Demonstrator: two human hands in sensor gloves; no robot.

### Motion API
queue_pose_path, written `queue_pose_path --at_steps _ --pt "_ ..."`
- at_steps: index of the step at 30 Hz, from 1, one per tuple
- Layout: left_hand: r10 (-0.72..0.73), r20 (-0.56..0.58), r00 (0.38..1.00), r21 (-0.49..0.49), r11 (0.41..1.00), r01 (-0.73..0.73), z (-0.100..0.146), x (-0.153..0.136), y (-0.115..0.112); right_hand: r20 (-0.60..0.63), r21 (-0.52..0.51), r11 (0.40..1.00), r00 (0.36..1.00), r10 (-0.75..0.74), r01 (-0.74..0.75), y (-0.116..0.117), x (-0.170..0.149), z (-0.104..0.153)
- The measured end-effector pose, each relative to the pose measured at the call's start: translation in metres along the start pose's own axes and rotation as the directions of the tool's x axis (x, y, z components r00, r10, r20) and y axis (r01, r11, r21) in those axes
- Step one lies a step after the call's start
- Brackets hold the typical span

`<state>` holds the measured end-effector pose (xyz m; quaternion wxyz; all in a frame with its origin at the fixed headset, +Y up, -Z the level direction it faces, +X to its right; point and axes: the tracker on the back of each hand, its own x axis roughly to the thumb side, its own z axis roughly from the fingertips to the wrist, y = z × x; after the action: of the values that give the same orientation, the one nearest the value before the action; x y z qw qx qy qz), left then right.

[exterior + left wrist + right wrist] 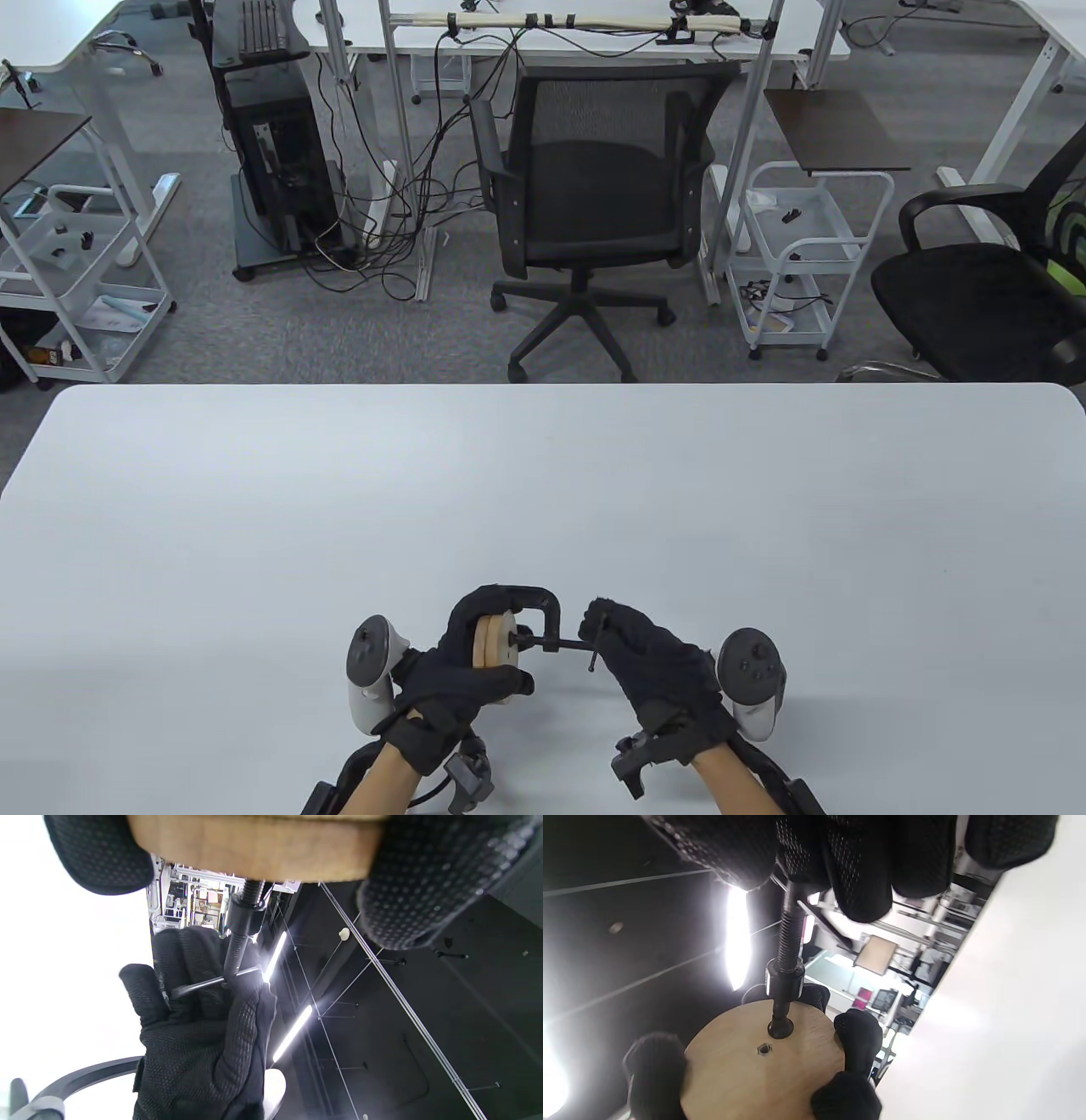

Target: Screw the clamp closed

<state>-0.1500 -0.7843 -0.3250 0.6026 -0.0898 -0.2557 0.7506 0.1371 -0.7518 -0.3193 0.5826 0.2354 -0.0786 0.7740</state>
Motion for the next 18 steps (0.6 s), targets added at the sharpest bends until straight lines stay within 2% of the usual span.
queue_pose_path --at_steps 2,4,6,8,11,13,14,18 --pt "-0.001 0.0 1.0 0.008 1.0 0.001 0.001 0.0 0.002 0.095 0.012 0.994 0.99 0.104 -0.105 0.0 0.008 0.0" --pt "0.022 0.003 1.0 0.018 1.0 -0.022 0.001 0.0 0.003 0.203 0.037 0.969 0.951 0.233 -0.245 0.001 0.016 0.0" --pt "0.05 0.006 0.999 0.02 0.999 -0.051 0.001 0.0 0.005 0.329 0.062 0.888 0.849 0.413 -0.456 0.004 0.024 0.002" --pt "0.079 0.006 0.997 0.016 0.997 -0.079 0.001 -0.001 0.005 0.422 0.032 0.737 0.677 0.603 -0.675 0.01 0.028 0.005" --pt "0.072 0.005 0.997 0.021 0.997 -0.072 0.001 -0.001 0.005 0.501 -0.053 0.563 0.466 0.729 -0.825 0.02 0.028 0.009" --pt "0.07 0.005 0.998 0.014 0.997 -0.07 0.001 -0.002 0.005 0.511 -0.093 0.529 0.415 0.752 -0.843 0.025 0.025 0.01" --pt "0.071 0.005 0.997 0.014 0.997 -0.071 0.001 -0.002 0.005 0.511 -0.096 0.529 0.415 0.753 -0.843 0.026 0.024 0.01" --pt "0.051 0.001 0.999 0.007 0.999 -0.052 0.001 -0.003 0.004 0.506 -0.08 0.623 0.507 0.697 -0.778 0.024 0.024 0.011"
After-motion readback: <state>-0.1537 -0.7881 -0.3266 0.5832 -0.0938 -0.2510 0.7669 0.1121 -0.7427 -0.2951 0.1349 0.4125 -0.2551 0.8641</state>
